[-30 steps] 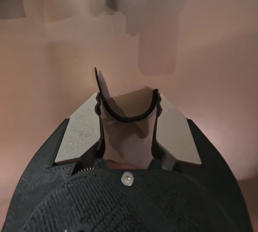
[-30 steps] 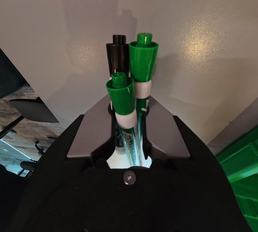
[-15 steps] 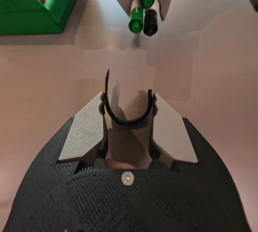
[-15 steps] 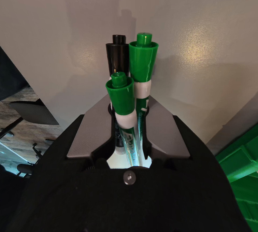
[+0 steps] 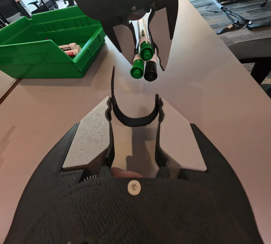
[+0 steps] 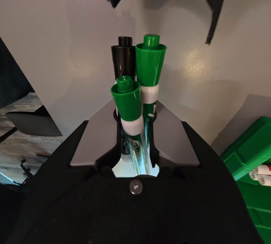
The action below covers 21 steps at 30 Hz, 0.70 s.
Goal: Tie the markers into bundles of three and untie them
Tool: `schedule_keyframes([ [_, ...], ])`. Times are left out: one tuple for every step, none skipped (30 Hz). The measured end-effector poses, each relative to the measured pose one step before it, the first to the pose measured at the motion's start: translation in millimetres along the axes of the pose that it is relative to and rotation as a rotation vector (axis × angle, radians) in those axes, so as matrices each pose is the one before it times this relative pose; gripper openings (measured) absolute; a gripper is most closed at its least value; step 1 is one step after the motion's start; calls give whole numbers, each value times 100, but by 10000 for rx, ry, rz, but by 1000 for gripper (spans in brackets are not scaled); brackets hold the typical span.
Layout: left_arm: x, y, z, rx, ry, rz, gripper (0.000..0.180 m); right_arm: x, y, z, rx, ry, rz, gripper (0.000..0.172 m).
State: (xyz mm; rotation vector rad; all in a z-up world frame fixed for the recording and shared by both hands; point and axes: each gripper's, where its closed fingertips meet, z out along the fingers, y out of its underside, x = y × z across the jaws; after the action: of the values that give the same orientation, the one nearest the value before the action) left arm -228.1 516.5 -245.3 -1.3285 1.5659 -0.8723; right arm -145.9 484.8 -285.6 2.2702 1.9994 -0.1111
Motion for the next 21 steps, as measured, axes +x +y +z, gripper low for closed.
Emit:
schedule_keyframes([
  [150, -72, 137, -2, 24, 53, 62, 49, -159, -81, 45, 38, -19, 37],
  [119, -52, 130, 3, 6, 52, 62, 35, -114, -43, 31, 12, -8, 37],
  [117, -64, 107, 23, 5, 41, 62, 73, -95, -10, 18, 42, -21, 37],
  [121, -69, 67, 27, 20, 19, 62, 61, -71, 5, 22, 39, -18, 37],
  [93, -62, 55, 16, 2, 20, 62, 32, -104, 0, 46, 15, -13, 37],
  [10, -87, 22, 40, -44, 48, 62, -23, -106, 7, 50, -6, -19, 37],
  [-24, -145, 1, 84, -74, 66, 62, -3, -82, 2, 40, 14, -21, 37],
  [-58, -166, -11, 108, -89, 59, 62, -6, -56, 20, 27, 0, -8, 37],
  [-64, -146, -25, 100, -80, 42, 61, -19, -35, 6, 20, -5, -14, 37],
  [8, -95, -13, 60, -18, 5, 61, -8, -15, 1, 8, 20, -21, 37],
  [67, -14, -7, 7, 38, -36, 61, 7, -44, -49, 21, 33, -29, 37],
  [69, 11, 13, -18, 46, -39, 61, -42, -59, -58, 38, -2, -16, 37],
  [9, 1, 14, -7, 1, 2, 61, -36, -43, -60, 25, -7, -4, 37],
  [-36, -72, 8, 45, -35, 20, 61, 35, -33, -47, 17, 28, -19, 37],
  [-31, -128, -7, 85, -25, -11, 61, -12, -29, -32, 8, 1, -18, 37],
  [-10, -151, -12, 89, 4, -62, 61, 15, -30, -26, 1, 20, -19, 37],
  [22, -108, -1, 68, 27, -72, 61, 27, -59, -31, 8, 31, -20, 37],
  [-21, -93, 10, 53, -11, -28, 61, -8, -97, -54, 20, 4, -13, 37],
  [-3, -74, 8, 44, -19, 21, 61, 43, -102, -76, 30, 39, -20, 37],
  [57, -70, 18, 33, 5, 24, 61, 12, -100, -79, 28, 16, -8, 37],
  [53, -32, 32, 8, 1, 9, 62, -14, -83, -57, 16, -2, -2, 37],
])
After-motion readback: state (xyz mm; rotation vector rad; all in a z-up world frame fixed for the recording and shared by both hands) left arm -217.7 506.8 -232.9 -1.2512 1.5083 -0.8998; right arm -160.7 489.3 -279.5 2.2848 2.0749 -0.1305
